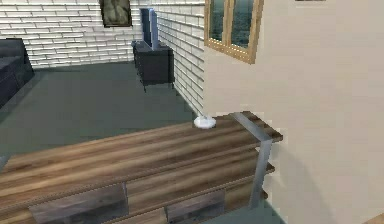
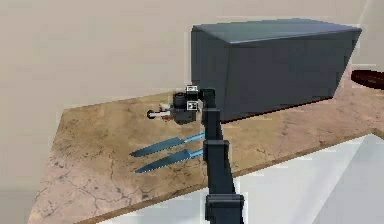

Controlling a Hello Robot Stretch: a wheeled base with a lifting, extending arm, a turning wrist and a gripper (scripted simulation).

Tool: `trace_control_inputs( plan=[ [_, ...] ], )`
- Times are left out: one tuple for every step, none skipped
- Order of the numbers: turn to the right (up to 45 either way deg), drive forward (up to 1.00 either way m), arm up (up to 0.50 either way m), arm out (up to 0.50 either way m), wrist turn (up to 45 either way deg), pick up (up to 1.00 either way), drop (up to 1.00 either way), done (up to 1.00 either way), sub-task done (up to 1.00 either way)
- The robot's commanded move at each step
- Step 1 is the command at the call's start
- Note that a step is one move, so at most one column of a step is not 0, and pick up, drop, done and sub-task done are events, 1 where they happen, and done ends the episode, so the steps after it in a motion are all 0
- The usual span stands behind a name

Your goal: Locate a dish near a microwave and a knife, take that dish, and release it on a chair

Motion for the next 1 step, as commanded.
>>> trace_control_inputs(
  plan=[
    [0.0, 0.00, 0.00, 0.00, 0.0, 1.00, 0.00, 0.00, 0.00]
  ],
)
